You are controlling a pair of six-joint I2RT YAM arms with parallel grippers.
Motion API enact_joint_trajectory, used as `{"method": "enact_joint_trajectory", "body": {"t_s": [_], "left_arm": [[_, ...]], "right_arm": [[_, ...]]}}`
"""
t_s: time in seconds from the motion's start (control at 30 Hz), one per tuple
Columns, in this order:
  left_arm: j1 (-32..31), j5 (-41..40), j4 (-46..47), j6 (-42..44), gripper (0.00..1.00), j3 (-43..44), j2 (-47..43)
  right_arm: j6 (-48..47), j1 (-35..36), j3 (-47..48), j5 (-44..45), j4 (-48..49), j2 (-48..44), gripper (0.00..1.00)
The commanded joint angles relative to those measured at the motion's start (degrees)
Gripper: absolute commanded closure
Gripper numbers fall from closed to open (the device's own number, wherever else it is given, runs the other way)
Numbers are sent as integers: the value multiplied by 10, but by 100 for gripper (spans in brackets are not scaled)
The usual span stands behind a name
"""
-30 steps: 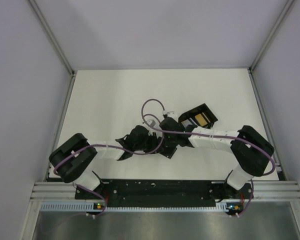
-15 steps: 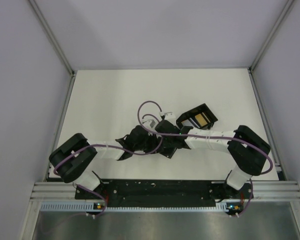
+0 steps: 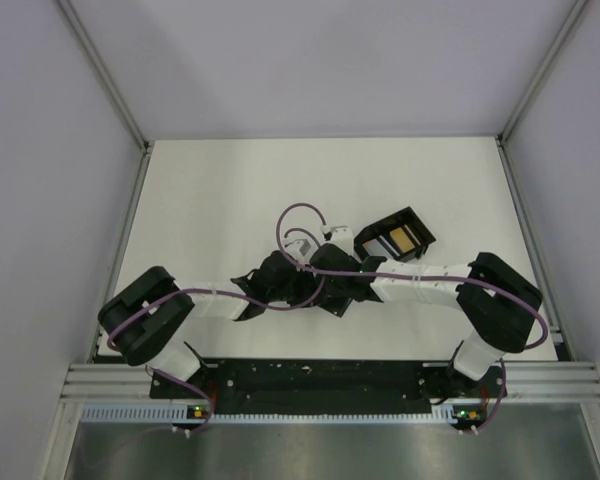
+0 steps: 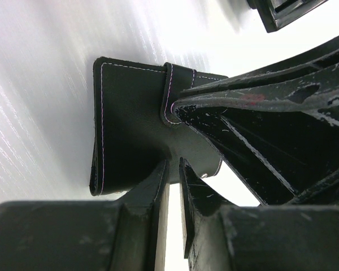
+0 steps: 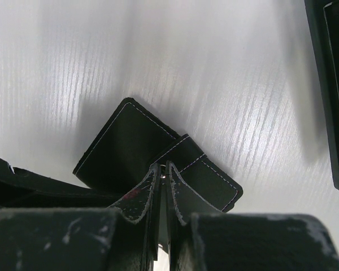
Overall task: Put the credit cards into the card holder
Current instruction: Close the card holder at the center of the board.
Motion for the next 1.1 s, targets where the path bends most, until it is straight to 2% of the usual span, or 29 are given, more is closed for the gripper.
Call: {"method": "enact_joint_trajectory", "body": {"t_s": [0.0, 0.37, 0.77, 1.07], "left_arm": [[-1, -13, -3, 0, 83, 2, -8], [-1, -11, -29, 1, 82, 7, -30], [0, -26, -61, 21, 81, 16, -35], [0, -27, -59, 20, 81, 19, -27]], "right_arm": [[-6, 13, -47, 7, -85, 47, 95], [-3, 12, -68, -27, -54, 31, 94], [108, 21, -105, -27, -40, 0, 92], [144, 51, -113, -13, -40, -27, 91]]}}
